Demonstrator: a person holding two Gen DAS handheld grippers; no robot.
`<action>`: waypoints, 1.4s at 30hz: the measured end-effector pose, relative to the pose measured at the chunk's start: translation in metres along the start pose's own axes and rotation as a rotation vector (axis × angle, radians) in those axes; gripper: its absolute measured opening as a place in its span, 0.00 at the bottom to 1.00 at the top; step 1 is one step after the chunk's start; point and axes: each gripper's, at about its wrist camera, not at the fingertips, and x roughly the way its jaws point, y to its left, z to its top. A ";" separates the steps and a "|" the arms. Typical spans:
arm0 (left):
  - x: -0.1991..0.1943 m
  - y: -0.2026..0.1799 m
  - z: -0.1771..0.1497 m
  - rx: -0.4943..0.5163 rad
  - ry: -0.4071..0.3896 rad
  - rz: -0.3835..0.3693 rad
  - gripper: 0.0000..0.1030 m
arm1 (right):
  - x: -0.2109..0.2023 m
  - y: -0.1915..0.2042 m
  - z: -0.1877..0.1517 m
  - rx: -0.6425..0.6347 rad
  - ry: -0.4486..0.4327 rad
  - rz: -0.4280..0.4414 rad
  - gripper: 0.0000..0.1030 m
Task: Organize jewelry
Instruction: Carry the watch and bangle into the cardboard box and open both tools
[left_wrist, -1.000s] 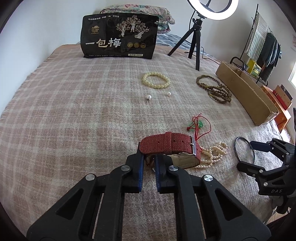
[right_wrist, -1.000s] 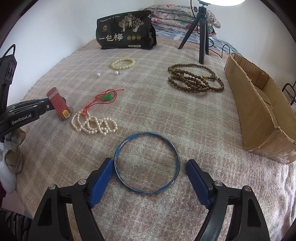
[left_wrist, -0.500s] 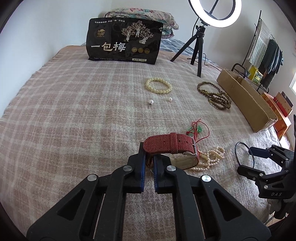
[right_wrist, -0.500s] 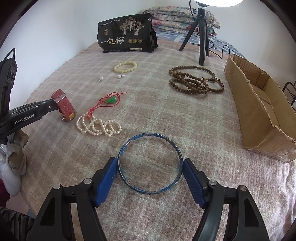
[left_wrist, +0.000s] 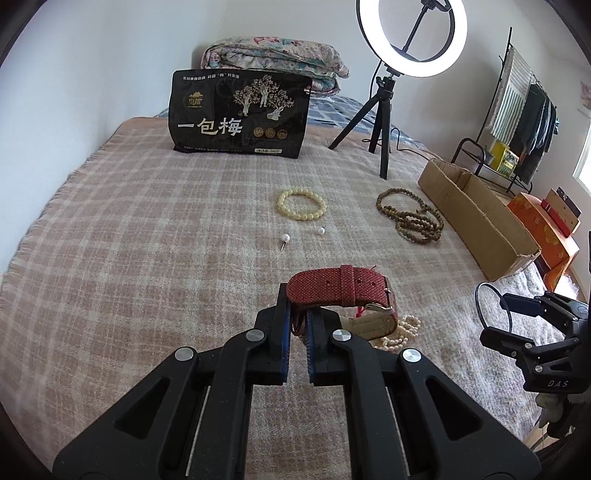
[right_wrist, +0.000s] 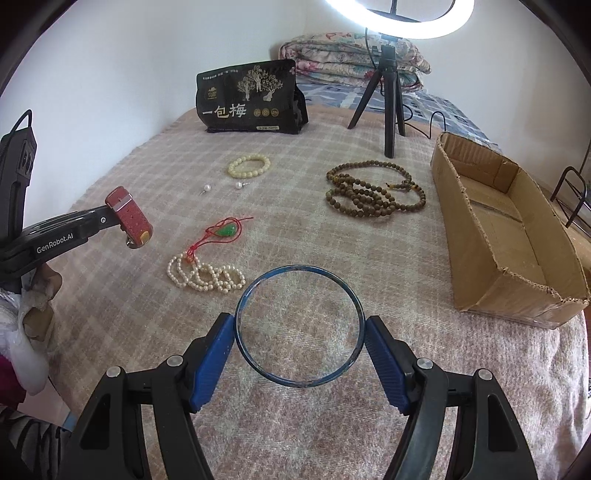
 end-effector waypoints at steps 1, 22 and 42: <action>-0.001 -0.002 0.003 0.002 -0.005 -0.004 0.04 | -0.003 -0.002 0.001 0.004 -0.007 -0.003 0.72; 0.016 -0.083 0.069 0.086 -0.082 -0.111 0.04 | -0.064 -0.088 0.019 0.097 -0.138 -0.121 0.72; 0.109 -0.198 0.131 0.158 -0.069 -0.227 0.04 | -0.051 -0.185 0.026 0.188 -0.127 -0.201 0.72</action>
